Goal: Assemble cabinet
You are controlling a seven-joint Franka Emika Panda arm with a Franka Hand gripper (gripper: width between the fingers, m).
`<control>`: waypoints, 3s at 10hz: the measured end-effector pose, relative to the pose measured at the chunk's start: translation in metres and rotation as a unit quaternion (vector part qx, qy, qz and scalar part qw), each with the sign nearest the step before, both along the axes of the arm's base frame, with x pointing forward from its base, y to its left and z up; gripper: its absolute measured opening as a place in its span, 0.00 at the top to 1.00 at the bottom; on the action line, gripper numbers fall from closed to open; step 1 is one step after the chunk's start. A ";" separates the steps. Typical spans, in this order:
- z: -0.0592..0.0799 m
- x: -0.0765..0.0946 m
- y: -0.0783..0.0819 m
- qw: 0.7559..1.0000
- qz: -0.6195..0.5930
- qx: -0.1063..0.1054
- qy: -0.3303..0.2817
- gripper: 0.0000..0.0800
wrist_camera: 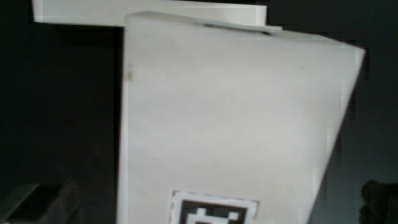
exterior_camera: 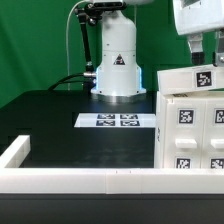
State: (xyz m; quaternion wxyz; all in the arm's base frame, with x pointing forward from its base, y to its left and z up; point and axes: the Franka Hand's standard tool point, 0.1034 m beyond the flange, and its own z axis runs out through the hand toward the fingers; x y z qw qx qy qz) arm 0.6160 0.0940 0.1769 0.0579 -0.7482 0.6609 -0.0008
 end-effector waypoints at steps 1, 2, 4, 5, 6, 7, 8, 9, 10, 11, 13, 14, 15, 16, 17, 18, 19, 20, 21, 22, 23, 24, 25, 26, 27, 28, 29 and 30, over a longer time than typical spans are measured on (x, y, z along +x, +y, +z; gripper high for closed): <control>0.002 0.002 0.000 0.998 0.069 -0.005 -0.003 0.00; 0.004 0.005 0.000 0.992 0.123 -0.009 -0.009 0.00; 0.007 0.008 0.003 0.980 0.199 -0.013 -0.015 0.00; 0.008 0.008 0.003 0.979 0.205 -0.014 -0.016 0.00; 0.006 0.008 0.002 0.960 0.278 -0.020 -0.022 0.00; 0.006 0.008 0.002 0.940 0.340 -0.025 -0.027 0.00; 0.006 0.008 0.003 0.919 0.393 -0.031 -0.032 0.00; 0.006 0.007 0.004 0.878 0.476 -0.041 -0.036 0.00; 0.006 0.007 0.005 0.850 0.524 -0.044 -0.040 0.00; 0.007 0.008 0.004 0.825 0.562 -0.043 -0.037 0.00; 0.007 0.010 0.003 0.788 0.613 -0.046 -0.041 0.00; 0.006 0.010 0.003 0.767 0.638 -0.048 -0.043 0.00; 0.006 0.010 0.002 0.753 0.655 -0.049 -0.044 0.00; 0.006 0.010 0.001 0.722 0.688 -0.051 -0.047 0.00; 0.005 0.010 -0.002 0.677 0.732 -0.056 -0.053 0.00; 0.004 0.009 -0.008 0.620 0.781 -0.058 -0.057 0.00; 0.005 0.009 -0.008 0.587 0.805 -0.059 -0.058 0.00; 0.005 0.007 -0.006 0.554 0.829 -0.057 -0.057 0.00; 0.007 0.005 -0.005 0.507 0.859 -0.055 -0.047 0.00; 0.008 0.006 -0.005 0.485 0.872 -0.058 -0.046 0.00; 0.007 0.006 -0.006 0.464 0.883 -0.059 -0.045 0.00; 0.007 0.006 -0.008 0.435 0.897 -0.061 -0.043 0.00; 0.007 0.007 -0.010 0.417 0.906 -0.062 -0.042 0.00; 0.007 0.007 -0.012 0.376 0.924 -0.064 -0.040 0.00; 0.007 0.007 -0.014 0.342 0.937 -0.065 -0.037 0.00; 0.006 0.007 -0.015 0.299 0.951 -0.067 -0.035 0.00; 0.003 0.004 -0.017 0.253 0.964 -0.069 -0.033 0.00; -0.001 -0.002 -0.018 0.223 0.972 -0.065 -0.030 0.00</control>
Offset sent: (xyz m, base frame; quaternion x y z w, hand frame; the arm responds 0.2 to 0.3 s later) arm 0.0122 0.0073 0.0077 -0.0097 -0.0187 -0.2549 0.9667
